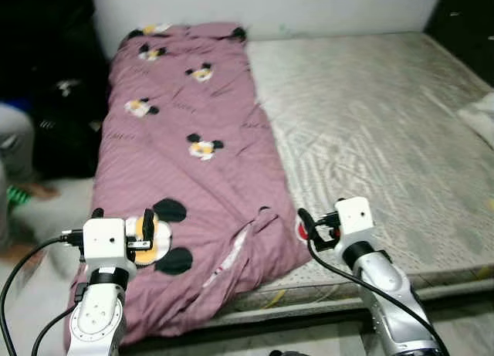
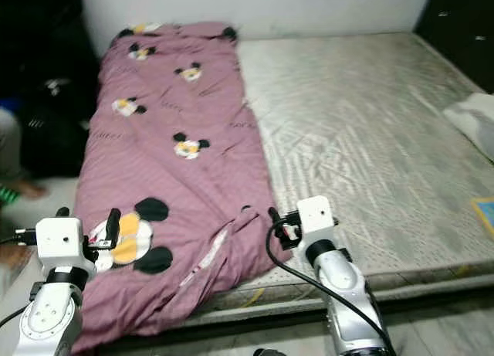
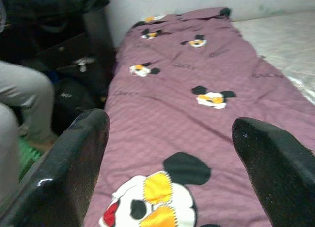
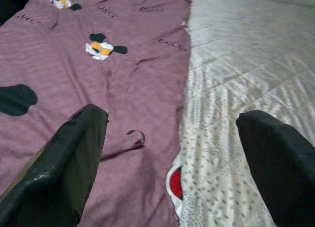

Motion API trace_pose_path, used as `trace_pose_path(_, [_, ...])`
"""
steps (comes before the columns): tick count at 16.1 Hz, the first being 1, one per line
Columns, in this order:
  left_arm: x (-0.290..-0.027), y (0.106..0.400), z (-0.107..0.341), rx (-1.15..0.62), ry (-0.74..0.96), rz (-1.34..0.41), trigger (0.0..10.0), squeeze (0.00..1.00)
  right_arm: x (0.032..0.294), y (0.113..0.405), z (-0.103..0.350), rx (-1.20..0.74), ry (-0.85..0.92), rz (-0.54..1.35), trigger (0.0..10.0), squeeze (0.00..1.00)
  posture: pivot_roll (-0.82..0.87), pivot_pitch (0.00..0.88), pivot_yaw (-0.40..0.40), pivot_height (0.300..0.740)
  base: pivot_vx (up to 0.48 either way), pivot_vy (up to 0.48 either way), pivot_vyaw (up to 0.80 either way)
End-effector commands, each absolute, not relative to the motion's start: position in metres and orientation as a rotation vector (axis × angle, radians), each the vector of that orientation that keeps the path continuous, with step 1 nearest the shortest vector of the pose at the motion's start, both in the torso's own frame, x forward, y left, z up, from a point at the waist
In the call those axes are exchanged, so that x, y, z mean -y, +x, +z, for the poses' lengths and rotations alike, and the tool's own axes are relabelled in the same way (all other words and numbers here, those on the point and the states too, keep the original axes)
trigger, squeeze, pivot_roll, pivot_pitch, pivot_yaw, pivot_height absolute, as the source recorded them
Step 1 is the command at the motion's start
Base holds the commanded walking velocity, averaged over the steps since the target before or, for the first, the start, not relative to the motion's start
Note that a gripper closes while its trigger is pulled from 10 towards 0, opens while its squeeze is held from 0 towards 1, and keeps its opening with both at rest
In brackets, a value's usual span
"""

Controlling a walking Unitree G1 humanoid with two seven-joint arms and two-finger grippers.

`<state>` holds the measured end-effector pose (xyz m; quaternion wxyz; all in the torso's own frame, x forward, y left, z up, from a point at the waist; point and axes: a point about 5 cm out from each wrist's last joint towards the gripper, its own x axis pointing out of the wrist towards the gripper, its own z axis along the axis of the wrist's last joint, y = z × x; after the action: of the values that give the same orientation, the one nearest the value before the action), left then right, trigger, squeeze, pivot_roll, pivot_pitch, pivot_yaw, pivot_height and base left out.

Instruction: Clean up the room

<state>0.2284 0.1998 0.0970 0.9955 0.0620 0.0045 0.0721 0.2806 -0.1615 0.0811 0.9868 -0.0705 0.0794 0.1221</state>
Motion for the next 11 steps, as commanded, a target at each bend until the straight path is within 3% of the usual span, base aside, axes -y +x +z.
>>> trace_pose_path(1, [-0.2025,0.2268,0.0995,-0.010,0.118,0.147,10.0,0.00,0.1573,0.2810,0.0851,-0.149,-0.138,0.258,10.0,0.00,0.00,0.148,0.011,0.740,0.000,0.000,0.80])
trace_pose_path(11, [-0.1997,0.2279,0.0996,-0.020,0.135,0.123,10.0,0.00,0.1567,0.2814,0.0851,-0.156,-0.106,0.241,10.0,0.00,0.01,0.164,0.011,0.736,0.000,0.000,0.06])
